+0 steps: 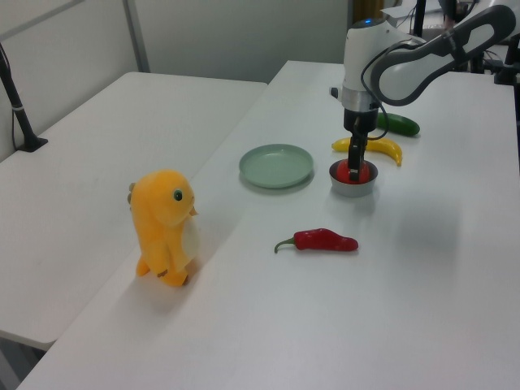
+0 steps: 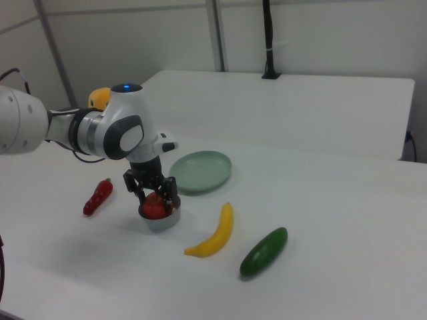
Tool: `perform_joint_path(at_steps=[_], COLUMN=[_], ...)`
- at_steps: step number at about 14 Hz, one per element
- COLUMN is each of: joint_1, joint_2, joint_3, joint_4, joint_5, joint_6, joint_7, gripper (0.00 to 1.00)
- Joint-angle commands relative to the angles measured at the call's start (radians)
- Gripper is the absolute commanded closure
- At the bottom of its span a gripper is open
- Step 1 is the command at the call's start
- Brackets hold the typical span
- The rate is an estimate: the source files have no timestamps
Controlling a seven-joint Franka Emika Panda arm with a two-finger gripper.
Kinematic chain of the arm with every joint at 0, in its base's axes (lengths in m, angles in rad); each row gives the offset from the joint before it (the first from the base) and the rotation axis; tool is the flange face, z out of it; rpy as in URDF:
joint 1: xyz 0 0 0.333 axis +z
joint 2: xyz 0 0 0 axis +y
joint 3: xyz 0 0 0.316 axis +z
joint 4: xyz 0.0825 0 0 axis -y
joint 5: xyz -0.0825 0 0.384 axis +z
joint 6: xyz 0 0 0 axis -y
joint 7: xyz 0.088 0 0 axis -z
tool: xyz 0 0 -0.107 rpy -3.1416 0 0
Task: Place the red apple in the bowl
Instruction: 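Open the gripper to release the apple into the bowl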
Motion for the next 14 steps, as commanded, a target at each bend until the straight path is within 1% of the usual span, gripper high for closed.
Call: perform_joint_path(at_steps=[1,2,3,4,8,10,13,14], joint_1=[0.009,0.009,0.009,0.009,0.008,0.002,-0.001,-0.001], joint_2=[-0.01,-0.01,-0.01,-0.01,-0.013,-0.033,-0.105,-0.14], joint_3=[-0.007,-0.007,-0.007,-0.007,-0.007,-0.007,-0.008,-0.008], joint_4=[-0.019,-0.019,-0.019,-0.019,-0.019,-0.017,-0.01,0.006], joint_5=[-0.01,-0.01,-0.009,-0.01,-0.01,-0.01,-0.007,-0.009], joint_6=[0.023,0.02,0.013,0.013,0.01,0.006,-0.042,-0.106], joint_7=[0.002,0.003,0.005,0.005,0.005,0.005,0.055,0.069], gripper=[0.61,0.47,0.19,0.0,0.0,0.0,0.0,0.0])
